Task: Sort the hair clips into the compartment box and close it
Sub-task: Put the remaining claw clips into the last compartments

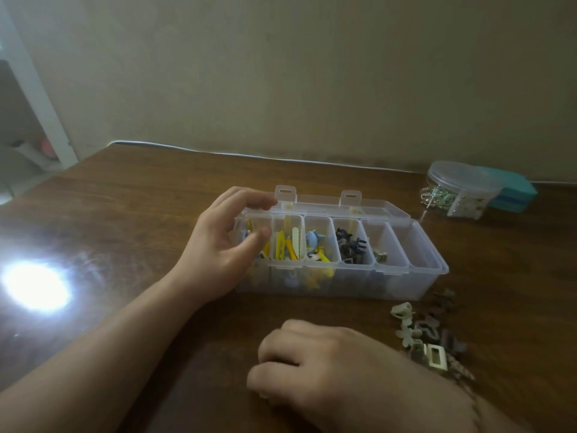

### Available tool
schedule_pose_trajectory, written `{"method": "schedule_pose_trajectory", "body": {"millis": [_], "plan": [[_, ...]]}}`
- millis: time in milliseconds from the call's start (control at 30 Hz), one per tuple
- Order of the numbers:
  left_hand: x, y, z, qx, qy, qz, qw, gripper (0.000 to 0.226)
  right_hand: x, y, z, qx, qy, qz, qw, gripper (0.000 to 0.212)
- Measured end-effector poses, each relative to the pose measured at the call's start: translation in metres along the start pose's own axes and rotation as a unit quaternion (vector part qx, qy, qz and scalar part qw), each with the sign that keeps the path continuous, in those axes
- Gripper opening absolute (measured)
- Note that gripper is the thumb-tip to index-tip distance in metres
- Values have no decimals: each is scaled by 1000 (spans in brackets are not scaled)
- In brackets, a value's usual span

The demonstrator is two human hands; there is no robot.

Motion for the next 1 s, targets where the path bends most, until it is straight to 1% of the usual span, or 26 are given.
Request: {"method": "schedule_pose_trajectory", "body": {"millis": [67,100,167,200,233,300,367,400,433,467,500,567,600,633,667,700,733,800,833,867,900,933,967,1000], "plan": [[0,0,0,1,-2,1,1000,30,6,14,-10,-7,-20,-74,997,16],[1,1,0,4,0,5,1000,31,12,24,-19,-11,-52,-118,992,17],[1,3,-1,12,7,18,1000,34,27,46,-42,-6,-149,-202,968,20],[1,3,-3,13,8,27,1000,36,34,55,-54,11,-206,-226,952,21],[1,4,-4,13,8,37,999,39,40,59,-64,37,-260,-229,937,21],[1,6,-6,14,8,58,998,45,46,57,-80,77,-331,-177,924,20],[1,7,-7,4,9,80,997,53,48,50,-84,67,-342,-119,930,25],[1,8,-7,-8,7,89,996,56,48,51,-85,52,-341,-109,932,28],[1,8,-7,-22,3,95,995,58,50,55,-86,38,-344,-119,931,30],[0,9,-7,-36,-3,98,995,60,53,63,-86,28,-352,-147,924,31],[0,11,-7,-48,-8,98,994,62,56,73,-84,24,-358,-192,914,29],[-2,16,-6,-63,-17,98,993,64,66,95,-80,13,-354,-286,890,16],[-2,21,-5,-65,-19,97,993,65,71,104,-78,-4,-349,-313,883,12],[-3,26,-4,-62,-19,95,993,67,77,112,-75,-26,-346,-321,881,12],[-3,32,-3,-56,-15,93,994,70,81,117,-70,-50,-343,-308,886,15],[-4,38,-2,-52,-10,92,994,73,86,119,-66,-69,-343,-278,895,18],[-4,42,-1,-51,-4,94,994,76,93,118,-61,-65,-342,-224,910,21],[-5,45,0,-47,11,103,994,79,110,105,-53,-17,-323,-76,943,33],[-5,46,0,-40,18,107,993,79,122,95,-49,8,-311,-12,950,43],[-5,45,0,-34,24,111,993,79,134,81,-42,18,-316,31,948,53],[-5,45,0,-31,25,111,993,78,149,68,-30,-2,-331,45,943,59],[-5,44,0,-30,25,110,993,76,162,58,-21,-33,-338,53,939,61],[-4,43,0,-29,24,107,994,73,172,51,-19,-47,-332,66,940,55],[-4,43,0,-31,23,103,994,72,174,47,-20,-49,-345,87,933,41]]}}
Point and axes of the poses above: each hand's wrist, its own x-axis away from the middle knuckle, its own y-axis out of the back of the hand, z = x × y, the point moved 1 cm from there along -x, towards the middle knuckle, and after that the axes turned 7 degrees about x, right-handed, at the moved point
